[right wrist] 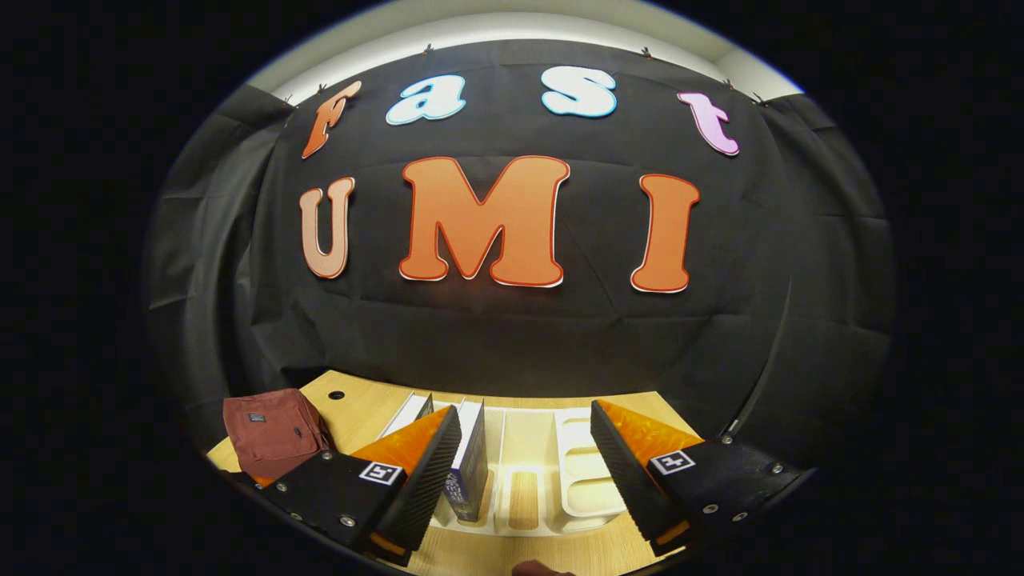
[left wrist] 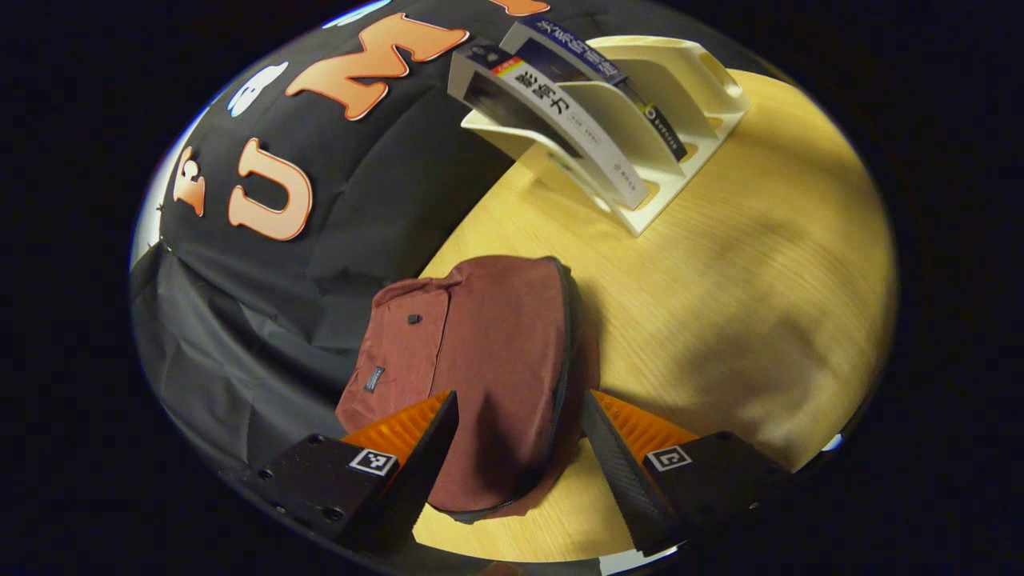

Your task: Open the schoolbag, grab two books from the bookshelf and put them into the schoolbag.

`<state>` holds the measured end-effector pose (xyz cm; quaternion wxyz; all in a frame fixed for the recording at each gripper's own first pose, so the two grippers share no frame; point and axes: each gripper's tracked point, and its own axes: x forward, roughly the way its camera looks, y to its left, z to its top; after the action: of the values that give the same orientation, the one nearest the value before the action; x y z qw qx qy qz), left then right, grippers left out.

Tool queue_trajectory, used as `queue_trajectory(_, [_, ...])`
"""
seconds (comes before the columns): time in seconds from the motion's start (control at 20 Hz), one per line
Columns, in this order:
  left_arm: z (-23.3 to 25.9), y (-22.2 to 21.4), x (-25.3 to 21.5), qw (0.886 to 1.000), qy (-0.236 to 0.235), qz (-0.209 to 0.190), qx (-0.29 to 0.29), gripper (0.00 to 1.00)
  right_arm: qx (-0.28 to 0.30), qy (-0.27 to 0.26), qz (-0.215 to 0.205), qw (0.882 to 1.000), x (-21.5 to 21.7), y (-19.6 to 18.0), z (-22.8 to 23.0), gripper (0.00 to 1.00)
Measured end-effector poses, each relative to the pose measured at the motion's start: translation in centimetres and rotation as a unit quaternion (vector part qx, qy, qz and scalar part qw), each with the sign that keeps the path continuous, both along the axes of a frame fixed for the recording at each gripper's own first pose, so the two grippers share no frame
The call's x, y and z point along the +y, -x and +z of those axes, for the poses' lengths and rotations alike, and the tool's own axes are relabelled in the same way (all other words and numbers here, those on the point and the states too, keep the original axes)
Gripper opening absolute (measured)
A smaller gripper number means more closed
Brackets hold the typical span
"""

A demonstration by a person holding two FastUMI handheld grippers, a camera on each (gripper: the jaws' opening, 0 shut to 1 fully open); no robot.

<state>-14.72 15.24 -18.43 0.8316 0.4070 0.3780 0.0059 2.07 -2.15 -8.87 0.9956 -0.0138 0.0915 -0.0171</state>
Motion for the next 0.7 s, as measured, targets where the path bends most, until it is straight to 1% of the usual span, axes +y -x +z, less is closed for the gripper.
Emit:
queue_trajectory(0.05, [0.4, 0.2, 0.1, 1.0, -0.009, 0.008, -0.002, 0.97, 0.0, 0.0, 0.001, 1.0, 0.0, 0.0, 0.0, 0.97])
queue_trajectory(0.15, [1.4, -0.5, 0.4, 0.999, -0.036, -0.004, -0.028, 0.96, -0.002, -0.001, 0.004, 1.0, -0.1, 0.0, 0.0, 0.96])
queue_trajectory(0.25, [1.6, -1.5, 1.1, 0.998, -0.048, -0.003, -0.039, 0.95, -0.001, -0.004, 0.007, 1.0, -0.1, 0.0, -0.1, 0.97])
queue_trajectory(0.4, [1.4, -1.0, 1.2, 0.998, -0.052, 0.011, -0.025, 0.95, 0.001, -0.01, 0.012, 1.0, -0.3, 0.1, -0.2, 0.97])
queue_trajectory(0.5, [1.0, -1.0, 1.1, 0.998, -0.054, 0.015, -0.017, 0.89, -0.001, -0.009, 0.015, 1.0, -0.5, 0.2, -0.2, 0.97])
queue_trajectory(0.55, [0.7, -1.2, 1.3, 0.998, -0.063, 0.017, -0.012, 0.78, -0.002, -0.011, 0.017, 1.0, -0.6, 0.3, -0.1, 0.96])
queue_trajectory(0.6, [0.8, -1.1, 1.4, 0.998, -0.065, 0.02, -0.006, 0.54, -0.002, -0.012, 0.018, 1.0, -0.6, 0.4, -0.3, 0.96])
queue_trajectory(0.65, [0.2, -0.7, 1.4, 0.998, -0.055, 0.031, 0.016, 0.3, -0.001, -0.013, 0.021, 1.0, -0.7, 0.4, -0.2, 0.97])
queue_trajectory(0.7, [0.3, -0.1, 1.2, 0.998, -0.047, 0.041, 0.023, 0.25, -0.002, -0.013, 0.022, 1.0, -0.8, 0.5, -0.2, 0.96])
